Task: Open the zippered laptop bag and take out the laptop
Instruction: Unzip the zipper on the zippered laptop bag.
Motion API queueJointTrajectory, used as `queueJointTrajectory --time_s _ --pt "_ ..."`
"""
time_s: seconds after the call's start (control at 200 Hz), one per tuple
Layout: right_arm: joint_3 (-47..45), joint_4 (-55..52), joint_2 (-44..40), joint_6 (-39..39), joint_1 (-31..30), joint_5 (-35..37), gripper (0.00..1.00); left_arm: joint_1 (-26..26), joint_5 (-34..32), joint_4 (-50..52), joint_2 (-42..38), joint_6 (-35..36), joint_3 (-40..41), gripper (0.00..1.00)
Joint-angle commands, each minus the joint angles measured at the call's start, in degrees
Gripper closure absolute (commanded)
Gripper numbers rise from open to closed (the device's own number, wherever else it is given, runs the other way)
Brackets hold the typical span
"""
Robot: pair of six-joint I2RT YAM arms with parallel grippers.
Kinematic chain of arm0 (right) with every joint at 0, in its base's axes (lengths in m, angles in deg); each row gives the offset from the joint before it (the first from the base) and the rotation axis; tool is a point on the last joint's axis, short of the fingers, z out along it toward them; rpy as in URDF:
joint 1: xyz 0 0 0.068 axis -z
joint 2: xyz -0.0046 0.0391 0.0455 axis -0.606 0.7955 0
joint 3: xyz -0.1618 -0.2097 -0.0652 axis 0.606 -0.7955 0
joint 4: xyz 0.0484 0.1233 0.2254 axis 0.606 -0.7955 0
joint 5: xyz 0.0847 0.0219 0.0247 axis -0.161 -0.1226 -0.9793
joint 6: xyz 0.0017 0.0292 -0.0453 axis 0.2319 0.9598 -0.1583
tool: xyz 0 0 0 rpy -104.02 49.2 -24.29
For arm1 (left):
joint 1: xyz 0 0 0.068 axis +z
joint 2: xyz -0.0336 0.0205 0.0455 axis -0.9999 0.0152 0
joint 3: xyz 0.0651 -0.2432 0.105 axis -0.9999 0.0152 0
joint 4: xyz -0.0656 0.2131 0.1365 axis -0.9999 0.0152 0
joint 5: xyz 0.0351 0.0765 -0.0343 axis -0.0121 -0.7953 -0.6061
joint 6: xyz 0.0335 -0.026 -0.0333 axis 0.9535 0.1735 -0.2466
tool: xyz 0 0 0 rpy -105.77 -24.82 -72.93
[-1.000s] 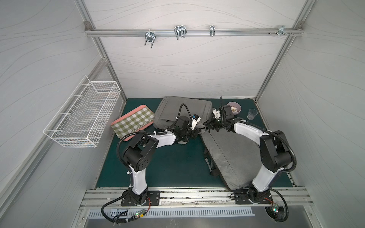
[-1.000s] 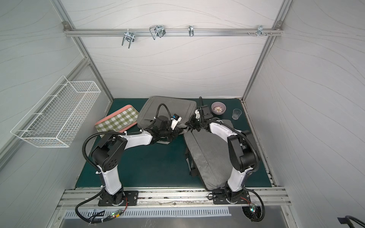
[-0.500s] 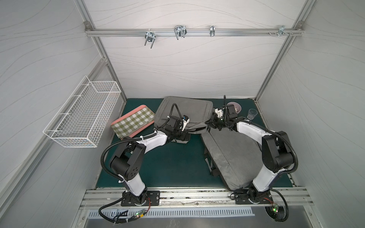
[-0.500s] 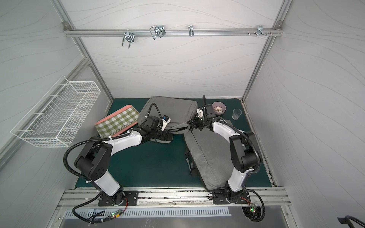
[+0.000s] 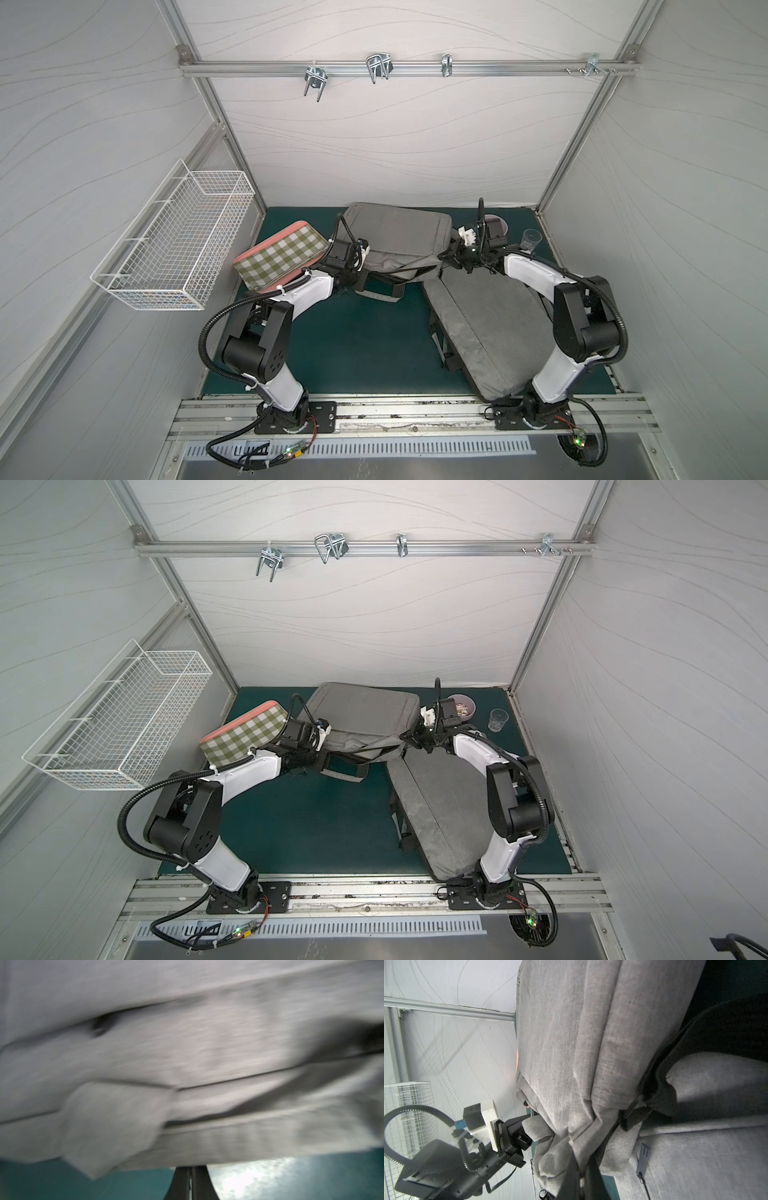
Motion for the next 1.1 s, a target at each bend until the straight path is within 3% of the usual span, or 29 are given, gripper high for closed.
queueJointTrajectory --time_s 0.0,0.395,0.69,0.915,1.09 --pt "2.51 -2.04 -0.81 -3.95 1.63 -0.06 1.0 3.44 -4.44 0.05 -0.5 2.24 -3.31 1.0" --pt "7.05 -7.14 2.49 -11.27 2.41 -3.38 1.0 12.08 -11.71 0.47 7.68 3.69 -13.08 1.0" --pt "10.96 -9.55 6.02 -15.15 2.32 -5.77 1.0 14.9 -10.09 3.37 13.99 4.04 -19.99 0.96" --pt "14.13 -10.32 8.56 -16.05 1.55 -6.62 1.0 14.91 -1.06 6.04 12.15 4.06 -20.75 0.83" --pt "16.97 -11.47 10.8 -17.14 1.43 -6.28 1.0 14.67 3.37 12.84 8.07 2.3 -21.71 0.64"
